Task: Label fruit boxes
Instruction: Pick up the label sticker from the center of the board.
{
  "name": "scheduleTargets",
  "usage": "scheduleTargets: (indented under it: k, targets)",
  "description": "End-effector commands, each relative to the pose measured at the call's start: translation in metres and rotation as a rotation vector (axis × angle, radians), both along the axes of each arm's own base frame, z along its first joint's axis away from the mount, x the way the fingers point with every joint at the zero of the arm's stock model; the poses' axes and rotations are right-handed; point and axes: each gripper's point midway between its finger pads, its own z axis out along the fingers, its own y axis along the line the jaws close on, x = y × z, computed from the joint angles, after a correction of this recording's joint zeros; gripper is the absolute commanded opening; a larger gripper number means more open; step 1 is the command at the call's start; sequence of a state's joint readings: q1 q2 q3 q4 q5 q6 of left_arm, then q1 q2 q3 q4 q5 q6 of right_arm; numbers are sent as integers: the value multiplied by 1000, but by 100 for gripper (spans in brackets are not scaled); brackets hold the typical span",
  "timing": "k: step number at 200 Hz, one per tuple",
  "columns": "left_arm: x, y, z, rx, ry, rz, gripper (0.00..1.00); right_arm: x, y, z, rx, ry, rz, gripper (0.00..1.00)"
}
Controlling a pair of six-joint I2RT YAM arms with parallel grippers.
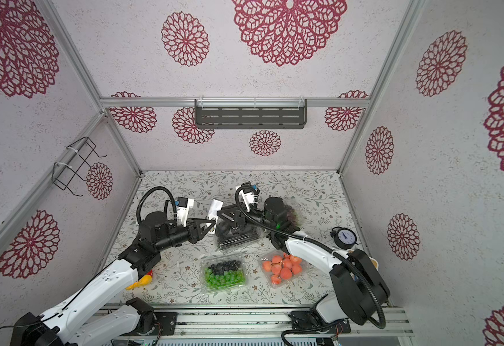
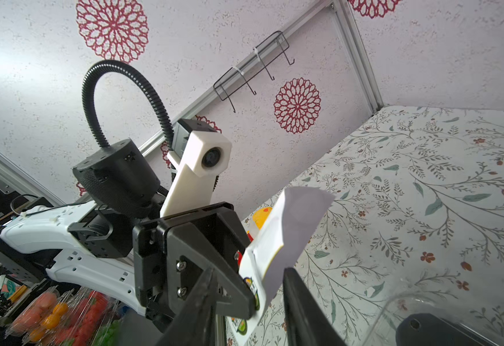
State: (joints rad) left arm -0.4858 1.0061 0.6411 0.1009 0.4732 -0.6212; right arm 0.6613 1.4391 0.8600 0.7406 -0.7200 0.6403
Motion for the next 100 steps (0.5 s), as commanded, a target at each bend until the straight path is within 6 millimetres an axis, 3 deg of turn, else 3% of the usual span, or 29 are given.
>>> scheduleTargets:
  k: [1,33,49,65,75,85,100]
  targets:
    - [-8,-6,9,-31,-44,-50,26,-3,5,24,53,-53,29,39]
    - [-8,-9,6,-29,-34,-52,26,-5,14,27,68,-62,59,34]
    - [-8,-9,8,-29,-39,-53,27,-5,18,27,68,-60,72,24]
    - [-8,-7,7,-20,-39,-45,28,-2,20,24,57,-48,71,1]
    - [-8,-6,6,-11,-42,-41,30,-1,20,21,41,-54,62,0]
    - [-8,-5,5,-4,-45,-38,37,-3,17,20,26,-67,54,0]
    - [-9,-5,4,10,-66,-45,58,-10,10,19,-7,-101,54,0]
